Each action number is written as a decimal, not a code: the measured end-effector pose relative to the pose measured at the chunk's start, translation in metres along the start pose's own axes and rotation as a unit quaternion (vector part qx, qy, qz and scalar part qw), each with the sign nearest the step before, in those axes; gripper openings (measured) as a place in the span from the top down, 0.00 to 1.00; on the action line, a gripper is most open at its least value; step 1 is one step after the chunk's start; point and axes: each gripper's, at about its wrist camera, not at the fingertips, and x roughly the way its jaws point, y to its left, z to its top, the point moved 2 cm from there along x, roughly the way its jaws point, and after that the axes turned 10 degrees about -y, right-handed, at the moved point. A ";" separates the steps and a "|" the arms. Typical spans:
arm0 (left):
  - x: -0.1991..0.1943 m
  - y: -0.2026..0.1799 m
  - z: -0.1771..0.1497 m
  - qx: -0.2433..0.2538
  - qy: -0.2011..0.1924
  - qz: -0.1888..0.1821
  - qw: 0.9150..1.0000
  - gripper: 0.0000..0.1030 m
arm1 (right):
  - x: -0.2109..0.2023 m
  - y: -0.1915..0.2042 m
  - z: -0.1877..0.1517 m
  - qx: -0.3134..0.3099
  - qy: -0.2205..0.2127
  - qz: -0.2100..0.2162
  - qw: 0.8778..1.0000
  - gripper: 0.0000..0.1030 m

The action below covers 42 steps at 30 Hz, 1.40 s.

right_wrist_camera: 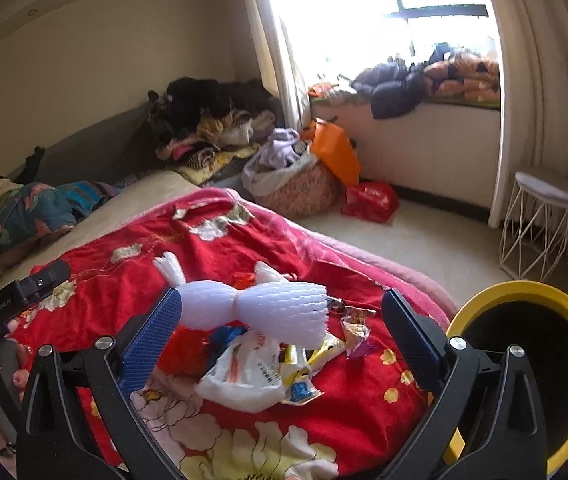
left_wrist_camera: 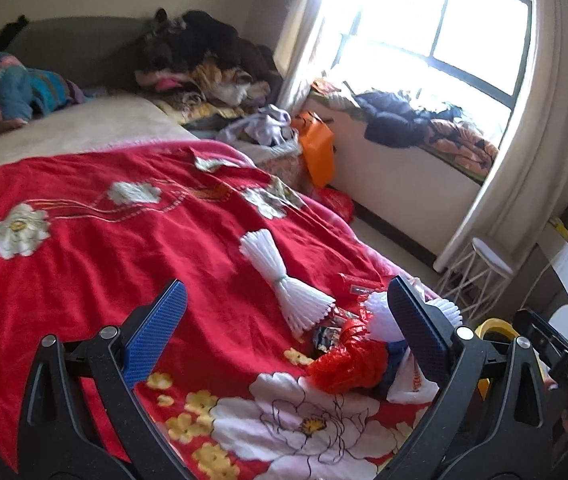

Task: Collect trash
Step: 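Grasp the white foam net with the left tool while the right tool grasps another foam net, then carry both white foam nets over the yellow-rimmed bin with both tools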

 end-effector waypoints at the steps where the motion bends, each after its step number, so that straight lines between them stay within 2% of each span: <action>1: 0.007 0.000 -0.001 0.001 0.007 -0.001 1.000 0.10 | 0.006 -0.002 0.000 0.002 0.005 0.000 1.000 0.06; 4: 0.031 0.000 -0.004 0.002 0.027 0.000 1.000 0.10 | 0.025 -0.009 -0.002 0.010 0.024 0.004 1.000 0.06; 10: 0.083 0.011 -0.016 -0.029 0.082 -0.003 0.996 0.10 | 0.055 -0.016 -0.009 0.014 0.048 0.008 0.999 0.06; 12: 0.101 0.016 -0.022 -0.042 0.105 -0.003 0.994 0.14 | 0.065 -0.017 -0.014 0.019 0.060 0.016 0.998 0.06; 14: 0.114 0.017 -0.028 -0.047 0.120 0.002 0.992 0.23 | 0.072 -0.020 -0.016 0.028 0.072 0.026 0.997 0.09; 16: 0.127 0.017 -0.035 -0.055 0.138 0.005 0.989 0.30 | 0.082 -0.021 -0.022 0.033 0.093 0.033 0.995 0.22; 20: 0.142 0.018 -0.046 -0.096 0.164 -0.013 0.982 0.31 | 0.089 -0.024 -0.029 0.053 0.108 0.059 0.991 0.34; 21: 0.144 0.017 -0.050 -0.103 0.170 -0.019 0.980 0.32 | 0.089 -0.024 -0.030 0.058 0.110 0.066 0.990 0.43; 22: 0.146 0.016 -0.051 -0.105 0.174 -0.020 0.979 0.38 | 0.088 -0.023 -0.030 0.061 0.110 0.075 0.989 0.50; 23: 0.148 0.014 -0.053 -0.108 0.178 -0.023 0.978 0.43 | 0.086 -0.022 -0.029 0.060 0.110 0.079 0.989 0.52; 24: 0.149 0.013 -0.056 -0.110 0.183 -0.024 0.977 0.45 | 0.084 -0.020 -0.029 0.055 0.110 0.085 0.989 0.61; 27: 0.150 0.009 -0.061 -0.109 0.188 -0.031 0.976 0.59 | 0.078 -0.014 -0.030 0.043 0.108 0.099 0.988 0.74; 28: 0.150 0.008 -0.061 -0.108 0.190 -0.031 0.975 0.66 | 0.076 -0.012 -0.029 0.040 0.106 0.101 0.988 0.80; 29: 0.151 0.008 -0.062 -0.108 0.192 -0.031 0.975 0.70 | 0.074 -0.010 -0.028 0.036 0.103 0.102 0.989 0.81; 31: 0.149 0.006 -0.064 -0.105 0.192 -0.030 0.975 0.83 | 0.067 -0.005 -0.026 0.025 0.095 0.106 0.990 0.84; 33: 0.144 0.005 -0.063 -0.097 0.186 -0.033 0.977 0.89 | 0.061 -0.001 -0.023 0.018 0.084 0.106 0.991 0.85; 42: 0.095 0.001 -0.029 -0.079 0.122 -0.060 0.988 0.91 | 0.031 0.007 -0.013 0.016 0.041 0.098 0.994 0.85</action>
